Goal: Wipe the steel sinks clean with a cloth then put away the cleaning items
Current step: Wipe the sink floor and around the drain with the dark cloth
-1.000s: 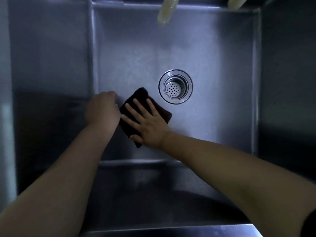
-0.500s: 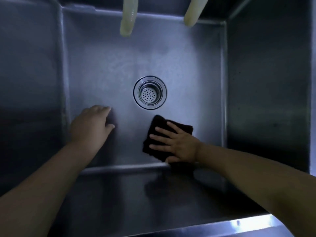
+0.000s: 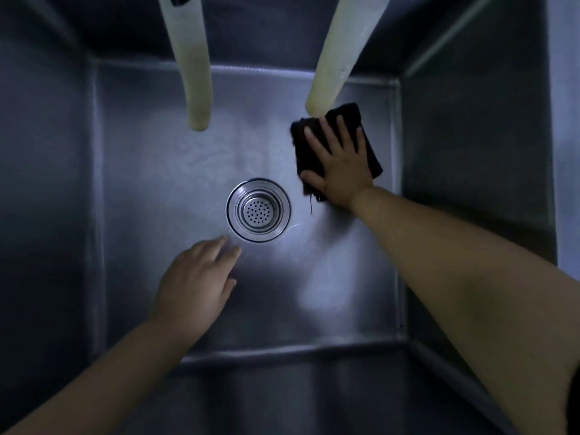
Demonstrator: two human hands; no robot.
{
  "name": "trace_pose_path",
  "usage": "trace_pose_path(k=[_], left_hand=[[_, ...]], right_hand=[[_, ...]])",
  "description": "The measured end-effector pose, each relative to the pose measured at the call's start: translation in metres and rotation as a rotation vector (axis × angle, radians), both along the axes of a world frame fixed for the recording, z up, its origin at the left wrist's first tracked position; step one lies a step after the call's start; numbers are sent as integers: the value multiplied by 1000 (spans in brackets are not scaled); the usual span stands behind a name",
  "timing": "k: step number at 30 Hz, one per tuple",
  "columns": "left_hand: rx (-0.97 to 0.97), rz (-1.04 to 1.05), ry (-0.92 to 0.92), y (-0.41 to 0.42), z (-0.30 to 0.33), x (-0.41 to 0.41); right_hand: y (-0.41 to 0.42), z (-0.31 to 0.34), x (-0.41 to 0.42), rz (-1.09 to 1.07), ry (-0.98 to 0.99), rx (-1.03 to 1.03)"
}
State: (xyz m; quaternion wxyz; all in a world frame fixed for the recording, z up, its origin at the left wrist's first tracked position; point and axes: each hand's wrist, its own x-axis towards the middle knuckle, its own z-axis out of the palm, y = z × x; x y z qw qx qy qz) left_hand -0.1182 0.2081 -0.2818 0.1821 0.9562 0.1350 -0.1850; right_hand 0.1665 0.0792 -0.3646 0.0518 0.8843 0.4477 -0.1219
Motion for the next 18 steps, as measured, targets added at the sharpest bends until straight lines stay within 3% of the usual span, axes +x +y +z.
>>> trace_pose_path(k=[9,18], left_hand=[[20,-83,-25,0,-4,0],[-6,-55,-98,-3,16,-6]], right_hand=[[8,4,92,-82,-39,-133],[-39,22,30,-236,44,-228]])
